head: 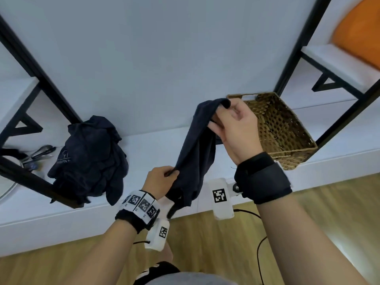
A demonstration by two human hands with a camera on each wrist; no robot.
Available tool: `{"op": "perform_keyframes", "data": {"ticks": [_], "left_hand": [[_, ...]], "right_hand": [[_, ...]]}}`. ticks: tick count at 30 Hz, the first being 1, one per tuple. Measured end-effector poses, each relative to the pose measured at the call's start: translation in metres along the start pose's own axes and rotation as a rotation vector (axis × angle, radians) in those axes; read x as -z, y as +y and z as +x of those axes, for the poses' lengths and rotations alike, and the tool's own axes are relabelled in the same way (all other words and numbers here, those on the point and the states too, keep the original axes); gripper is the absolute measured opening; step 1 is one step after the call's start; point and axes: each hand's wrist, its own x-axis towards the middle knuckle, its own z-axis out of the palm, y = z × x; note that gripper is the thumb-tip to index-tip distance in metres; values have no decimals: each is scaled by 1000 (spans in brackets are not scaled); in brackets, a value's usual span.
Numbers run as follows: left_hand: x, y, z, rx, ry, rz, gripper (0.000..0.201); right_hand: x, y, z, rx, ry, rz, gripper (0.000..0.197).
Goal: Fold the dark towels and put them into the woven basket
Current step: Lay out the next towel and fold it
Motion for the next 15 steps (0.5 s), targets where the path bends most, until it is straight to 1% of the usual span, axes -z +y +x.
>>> {"op": "perform_keyframes", "data": {"ticks": [2, 4, 6, 8, 9, 12, 15], "left_hand": [[7, -16, 2, 58, 39, 6, 27], [20, -35, 7, 102, 119, -31, 24], [36, -53, 10, 132, 203, -92, 22], [48, -67, 12, 161, 269, -129, 14], [53, -74, 13, 171, 297, -142, 9], [61, -87, 17, 184, 355, -140, 12], [65, -92, 30, 187, 395, -119, 10]], "right_hand": [[11, 9, 1, 14, 77, -18, 8], [26, 25, 2, 17, 165, -55, 7], [42, 46, 3, -24, 262, -83, 4], [58, 70, 2, -92, 329, -117, 3], [65, 82, 2, -125, 345, -142, 2], [78, 113, 4, -200, 369, -212, 7], [86, 135, 13, -251, 392, -257, 6]]}}
